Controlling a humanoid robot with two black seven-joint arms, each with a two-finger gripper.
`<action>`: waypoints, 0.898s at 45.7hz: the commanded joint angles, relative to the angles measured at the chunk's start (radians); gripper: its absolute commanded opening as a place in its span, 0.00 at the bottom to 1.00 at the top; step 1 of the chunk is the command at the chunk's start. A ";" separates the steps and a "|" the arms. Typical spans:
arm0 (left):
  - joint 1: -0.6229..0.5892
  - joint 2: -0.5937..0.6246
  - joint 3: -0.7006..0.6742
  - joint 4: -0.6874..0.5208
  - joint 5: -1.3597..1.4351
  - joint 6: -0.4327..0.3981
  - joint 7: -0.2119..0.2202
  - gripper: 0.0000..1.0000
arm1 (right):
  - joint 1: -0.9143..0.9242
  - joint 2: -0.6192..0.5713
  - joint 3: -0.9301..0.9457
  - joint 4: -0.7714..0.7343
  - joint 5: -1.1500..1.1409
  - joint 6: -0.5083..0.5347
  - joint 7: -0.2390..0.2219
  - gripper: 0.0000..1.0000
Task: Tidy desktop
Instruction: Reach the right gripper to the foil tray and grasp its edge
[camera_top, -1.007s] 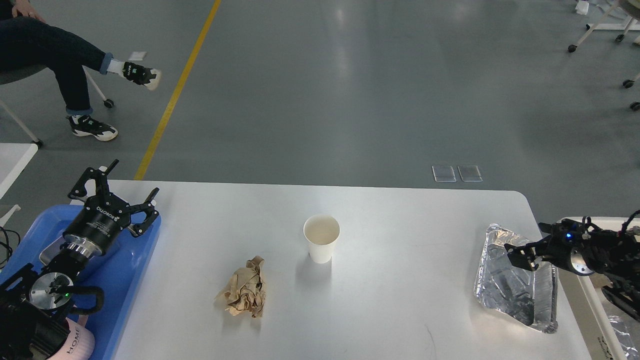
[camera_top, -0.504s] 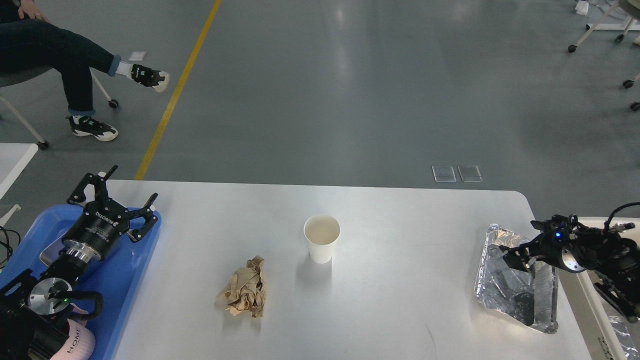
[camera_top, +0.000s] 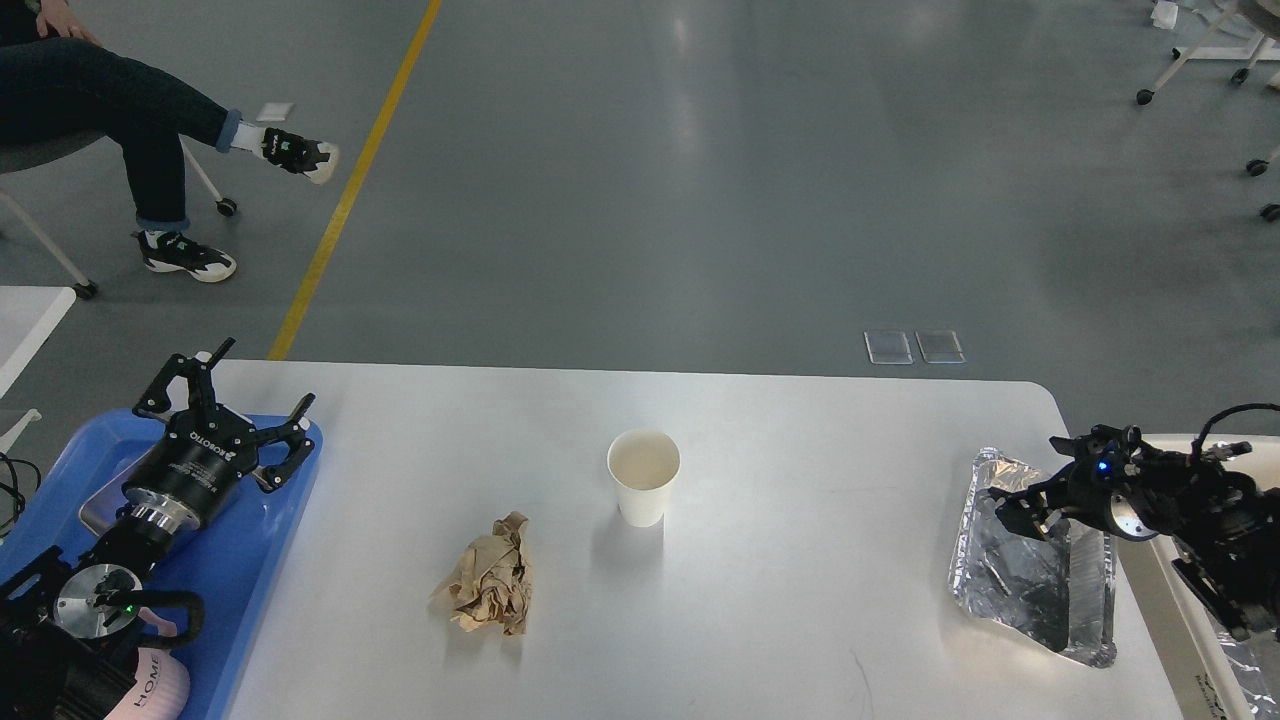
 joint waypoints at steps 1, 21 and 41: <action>0.000 0.000 -0.001 0.000 0.000 0.000 0.000 0.97 | -0.002 0.009 0.000 0.000 0.001 0.000 0.000 1.00; 0.000 0.000 0.001 0.000 0.000 -0.011 0.000 0.97 | -0.016 0.036 0.000 -0.018 0.001 0.003 0.000 1.00; 0.005 -0.002 -0.001 0.000 0.000 -0.011 -0.009 0.97 | -0.032 0.043 -0.008 -0.103 0.002 0.011 0.000 1.00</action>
